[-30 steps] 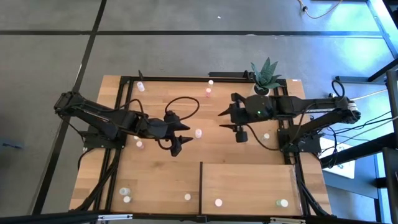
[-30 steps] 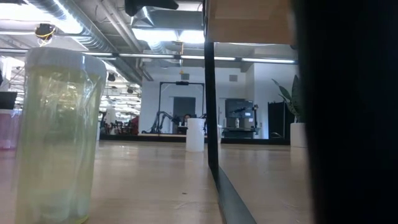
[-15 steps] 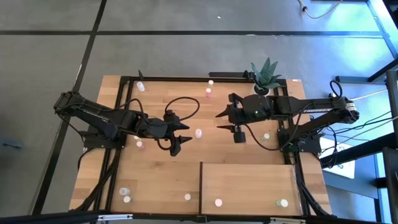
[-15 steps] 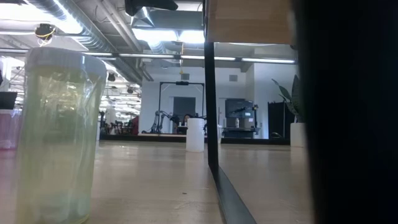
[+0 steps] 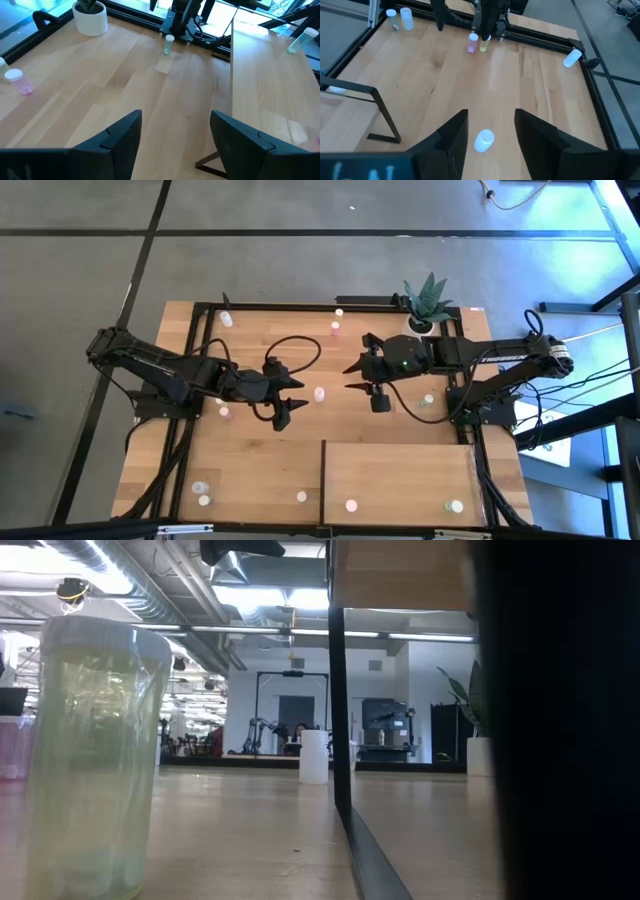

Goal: Pick and place medicine bottles onto shelf by color
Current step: Put the bottom right transparent pill bottle on the shelf

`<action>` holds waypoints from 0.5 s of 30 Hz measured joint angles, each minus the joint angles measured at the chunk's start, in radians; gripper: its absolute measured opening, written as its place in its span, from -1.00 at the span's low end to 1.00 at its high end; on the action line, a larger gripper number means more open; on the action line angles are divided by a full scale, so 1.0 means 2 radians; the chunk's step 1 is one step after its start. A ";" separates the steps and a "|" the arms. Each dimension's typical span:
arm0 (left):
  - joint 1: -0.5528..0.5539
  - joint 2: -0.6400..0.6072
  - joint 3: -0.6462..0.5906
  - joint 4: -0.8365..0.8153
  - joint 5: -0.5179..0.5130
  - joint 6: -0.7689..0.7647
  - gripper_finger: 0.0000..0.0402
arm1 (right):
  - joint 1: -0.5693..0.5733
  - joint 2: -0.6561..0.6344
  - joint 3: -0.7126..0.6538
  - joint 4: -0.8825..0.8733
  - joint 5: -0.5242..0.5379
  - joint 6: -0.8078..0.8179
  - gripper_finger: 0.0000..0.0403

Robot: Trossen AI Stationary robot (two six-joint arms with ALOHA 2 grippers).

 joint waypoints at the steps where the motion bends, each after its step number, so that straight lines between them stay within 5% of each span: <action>1: 0.000 0.000 0.000 0.000 0.000 0.000 0.14 | 0.000 0.000 0.000 0.001 0.000 0.000 -0.22; 15: 0.000 0.000 0.000 -0.002 0.000 0.000 0.14 | 0.000 0.029 0.000 0.029 0.000 -0.019 0.24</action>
